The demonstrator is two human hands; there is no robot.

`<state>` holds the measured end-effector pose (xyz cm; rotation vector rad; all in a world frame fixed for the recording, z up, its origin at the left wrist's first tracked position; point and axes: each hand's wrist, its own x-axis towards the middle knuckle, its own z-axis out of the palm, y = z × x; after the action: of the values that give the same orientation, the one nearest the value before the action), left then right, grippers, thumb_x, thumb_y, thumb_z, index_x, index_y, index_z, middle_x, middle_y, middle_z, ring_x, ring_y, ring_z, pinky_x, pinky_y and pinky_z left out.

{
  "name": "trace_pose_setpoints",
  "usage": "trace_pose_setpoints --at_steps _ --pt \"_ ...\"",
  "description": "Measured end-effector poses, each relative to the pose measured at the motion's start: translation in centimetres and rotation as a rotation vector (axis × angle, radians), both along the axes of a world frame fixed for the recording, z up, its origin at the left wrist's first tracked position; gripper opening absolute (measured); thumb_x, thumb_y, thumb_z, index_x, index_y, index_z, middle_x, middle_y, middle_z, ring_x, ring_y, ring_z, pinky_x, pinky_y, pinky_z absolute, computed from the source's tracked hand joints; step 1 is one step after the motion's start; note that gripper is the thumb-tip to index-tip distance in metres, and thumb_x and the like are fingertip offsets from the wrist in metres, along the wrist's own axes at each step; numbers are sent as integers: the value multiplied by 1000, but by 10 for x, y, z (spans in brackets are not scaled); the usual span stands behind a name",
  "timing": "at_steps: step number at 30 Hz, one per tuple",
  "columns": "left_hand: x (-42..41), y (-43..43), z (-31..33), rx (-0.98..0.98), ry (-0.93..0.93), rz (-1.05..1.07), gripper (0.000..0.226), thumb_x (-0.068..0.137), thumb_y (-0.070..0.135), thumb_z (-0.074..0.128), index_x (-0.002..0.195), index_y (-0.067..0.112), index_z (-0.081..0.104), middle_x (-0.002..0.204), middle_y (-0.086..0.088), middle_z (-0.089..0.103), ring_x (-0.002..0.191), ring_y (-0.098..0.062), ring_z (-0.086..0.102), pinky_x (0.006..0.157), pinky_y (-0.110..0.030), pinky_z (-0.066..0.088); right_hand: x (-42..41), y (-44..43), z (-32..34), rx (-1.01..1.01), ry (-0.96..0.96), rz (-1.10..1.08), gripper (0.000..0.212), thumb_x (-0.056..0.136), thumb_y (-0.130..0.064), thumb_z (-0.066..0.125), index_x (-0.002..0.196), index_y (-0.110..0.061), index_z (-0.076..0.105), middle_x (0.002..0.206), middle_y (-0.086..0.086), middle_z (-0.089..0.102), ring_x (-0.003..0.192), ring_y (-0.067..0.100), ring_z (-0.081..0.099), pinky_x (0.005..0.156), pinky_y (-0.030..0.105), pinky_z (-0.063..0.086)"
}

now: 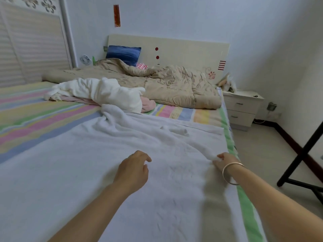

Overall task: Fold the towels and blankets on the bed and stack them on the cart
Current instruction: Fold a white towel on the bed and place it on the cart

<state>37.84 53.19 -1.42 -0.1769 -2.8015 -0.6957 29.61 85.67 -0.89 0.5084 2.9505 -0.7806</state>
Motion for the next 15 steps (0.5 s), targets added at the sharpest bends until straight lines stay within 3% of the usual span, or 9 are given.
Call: trace_pose_setpoints --at_steps 3,7,10,15 --pt "15 10 6 -41 -39 -16 23 97 23 46 115 30 60 123 12 55 111 -11 55 90 -27 45 21 -12 -3 5 -57 67 56 93 -35 58 142 -14 41 140 12 49 125 30 49 100 30 39" --pt "36 25 22 -93 -62 -73 27 97 23 44 116 30 62 118 10 58 110 -11 55 91 -27 44 46 -18 1 125 -123 187 56 98 -41 45 148 -16 32 149 9 39 133 28 41 105 31 35" --pt "43 36 33 -132 -73 -106 28 98 23 43 116 29 63 118 9 59 111 -12 55 93 -27 43 60 -17 -1 136 -86 210 51 99 -39 43 145 -16 37 146 9 42 132 28 43 104 31 35" --pt "24 68 39 -154 -115 -156 29 98 22 43 119 27 62 123 7 60 113 -14 55 94 -28 44 60 2 -16 -74 103 176 41 98 -32 49 135 -15 50 136 8 54 124 28 50 102 33 39"
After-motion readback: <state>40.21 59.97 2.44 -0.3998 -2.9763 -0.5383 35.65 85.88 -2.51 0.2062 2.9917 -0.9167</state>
